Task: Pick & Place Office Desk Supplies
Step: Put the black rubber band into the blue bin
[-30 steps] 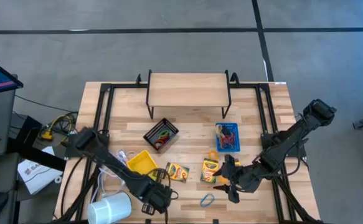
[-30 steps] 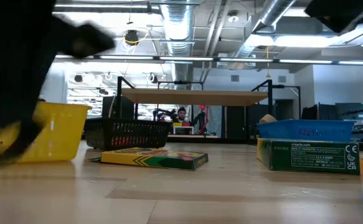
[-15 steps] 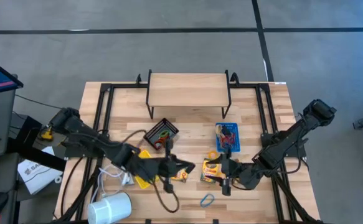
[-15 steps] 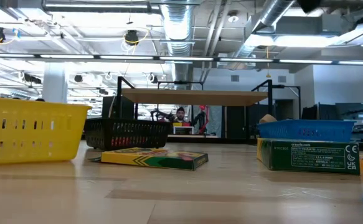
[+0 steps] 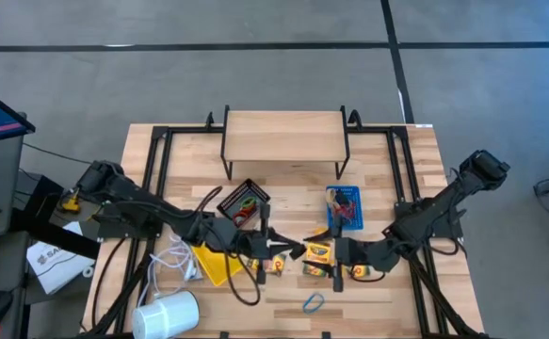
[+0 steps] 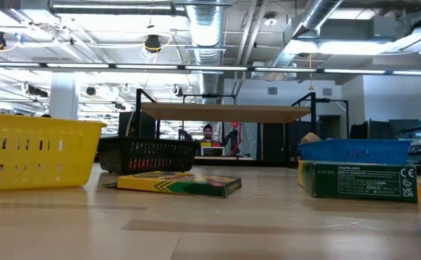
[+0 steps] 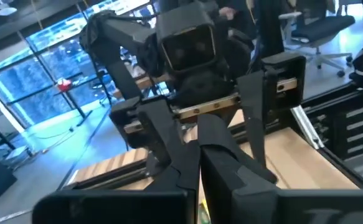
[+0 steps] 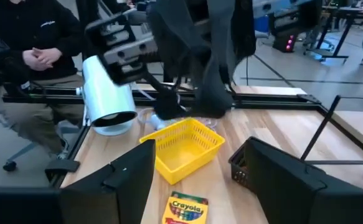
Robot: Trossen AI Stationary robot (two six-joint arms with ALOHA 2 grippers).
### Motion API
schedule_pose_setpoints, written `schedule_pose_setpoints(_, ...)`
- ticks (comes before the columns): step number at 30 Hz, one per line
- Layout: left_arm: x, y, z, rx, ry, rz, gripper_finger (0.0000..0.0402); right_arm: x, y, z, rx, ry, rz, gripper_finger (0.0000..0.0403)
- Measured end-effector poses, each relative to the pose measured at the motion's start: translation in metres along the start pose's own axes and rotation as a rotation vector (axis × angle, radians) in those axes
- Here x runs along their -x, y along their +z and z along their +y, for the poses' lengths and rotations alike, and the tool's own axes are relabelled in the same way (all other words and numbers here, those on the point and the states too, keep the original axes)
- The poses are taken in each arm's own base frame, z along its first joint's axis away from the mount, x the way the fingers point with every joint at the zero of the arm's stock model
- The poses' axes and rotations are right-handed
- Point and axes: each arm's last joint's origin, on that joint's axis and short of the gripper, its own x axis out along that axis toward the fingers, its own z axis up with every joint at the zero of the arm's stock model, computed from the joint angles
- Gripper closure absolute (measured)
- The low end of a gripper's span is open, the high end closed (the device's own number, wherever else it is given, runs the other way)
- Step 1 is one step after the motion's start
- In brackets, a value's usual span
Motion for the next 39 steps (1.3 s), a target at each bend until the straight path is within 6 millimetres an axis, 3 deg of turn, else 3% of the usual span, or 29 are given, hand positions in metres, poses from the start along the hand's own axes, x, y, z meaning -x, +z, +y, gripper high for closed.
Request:
schedule_pose_setpoints(14,0.002,-0.005,-0.003,0.011,-0.022,-0.037,0.0399,-0.011,0.003,-0.011,-0.037,0.072,-0.002,0.0159)
schedule_pose_setpoints(26,-0.004,-0.011,-0.006,0.003,-0.032,-0.032,0.0399,-0.011,0.005,-0.009,-0.05,0.141,-0.014,0.0169)
schedule_pose_setpoints(32,-0.003,-0.01,-0.005,0.009,-0.027,-0.047,0.0399,-0.011,0.005,-0.009,-0.043,0.14,-0.012,0.0244)
schedule_pose_setpoints(39,-0.004,-0.01,-0.006,0.006,-0.057,-0.055,0.0398,-0.011,0.004,-0.009,-0.004,0.139,-0.007,0.0389)
